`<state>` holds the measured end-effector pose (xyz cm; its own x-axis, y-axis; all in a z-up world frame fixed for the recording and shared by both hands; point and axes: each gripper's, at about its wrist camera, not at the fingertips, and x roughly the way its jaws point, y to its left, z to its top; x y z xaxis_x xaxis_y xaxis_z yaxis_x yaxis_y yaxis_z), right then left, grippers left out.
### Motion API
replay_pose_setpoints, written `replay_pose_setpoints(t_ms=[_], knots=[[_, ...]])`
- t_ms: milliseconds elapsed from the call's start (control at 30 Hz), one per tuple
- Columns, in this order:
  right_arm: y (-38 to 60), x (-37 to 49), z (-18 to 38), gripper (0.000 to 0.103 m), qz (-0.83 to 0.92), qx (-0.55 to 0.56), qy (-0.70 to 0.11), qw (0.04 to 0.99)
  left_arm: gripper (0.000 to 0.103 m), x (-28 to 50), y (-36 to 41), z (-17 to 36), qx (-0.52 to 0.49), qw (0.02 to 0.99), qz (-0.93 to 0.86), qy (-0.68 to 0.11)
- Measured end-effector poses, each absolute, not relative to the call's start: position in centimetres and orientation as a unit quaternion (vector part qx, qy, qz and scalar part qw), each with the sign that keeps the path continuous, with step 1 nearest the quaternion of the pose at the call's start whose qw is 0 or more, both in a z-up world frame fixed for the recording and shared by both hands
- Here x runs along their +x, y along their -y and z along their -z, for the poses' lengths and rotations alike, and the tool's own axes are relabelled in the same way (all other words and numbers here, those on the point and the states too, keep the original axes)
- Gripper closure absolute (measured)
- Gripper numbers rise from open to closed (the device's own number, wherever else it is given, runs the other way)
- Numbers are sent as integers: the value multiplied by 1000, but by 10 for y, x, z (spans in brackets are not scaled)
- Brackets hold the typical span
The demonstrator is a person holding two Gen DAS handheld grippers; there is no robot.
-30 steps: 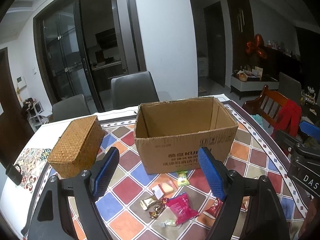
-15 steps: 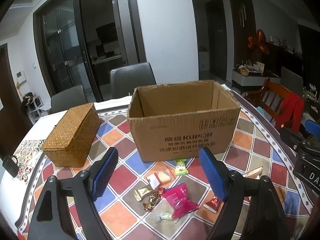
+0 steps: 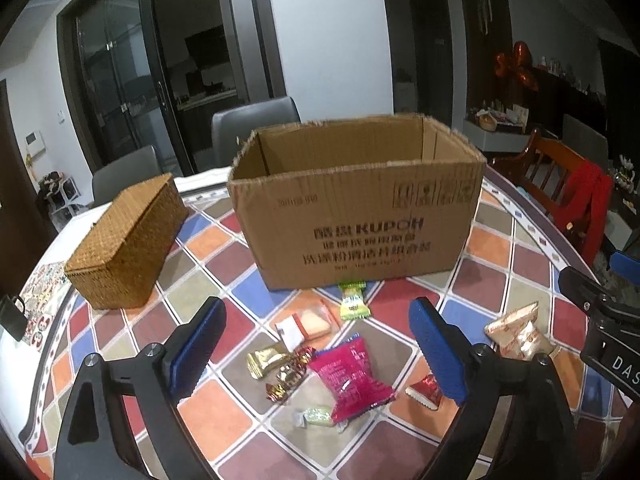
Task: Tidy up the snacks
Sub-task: 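Move both open tools back toward the remaining snacks on the table, then close the left tool on the pink bag while the right tool grasps the Fortune Biscuits packet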
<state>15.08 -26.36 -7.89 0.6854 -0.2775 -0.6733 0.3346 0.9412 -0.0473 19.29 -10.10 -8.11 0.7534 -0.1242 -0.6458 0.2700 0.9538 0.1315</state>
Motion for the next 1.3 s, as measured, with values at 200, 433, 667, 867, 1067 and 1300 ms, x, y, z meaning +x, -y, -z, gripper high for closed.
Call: replay_pose_setpoints(t_ms=[200,433,667,867,1067,1300], knots=[[265,153,97,23,166,40,-377,911,10,197,104,98,113,922,103,-355],[266,157,117,23,159,42,-396,903,10,203,107,118,112,913,104,-377],[269,160,132,23,156,44,-411,897,10,207,113,132,121,907,102,-390],[268,163,144,23,151,42,-428,890,10,212,115,144,117,900,102,-407],[265,165,152,23,148,37,-439,885,16,219,113,157,116,892,93,-426],[265,169,163,23,149,36,-454,878,29,223,113,169,111,886,94,-441]])
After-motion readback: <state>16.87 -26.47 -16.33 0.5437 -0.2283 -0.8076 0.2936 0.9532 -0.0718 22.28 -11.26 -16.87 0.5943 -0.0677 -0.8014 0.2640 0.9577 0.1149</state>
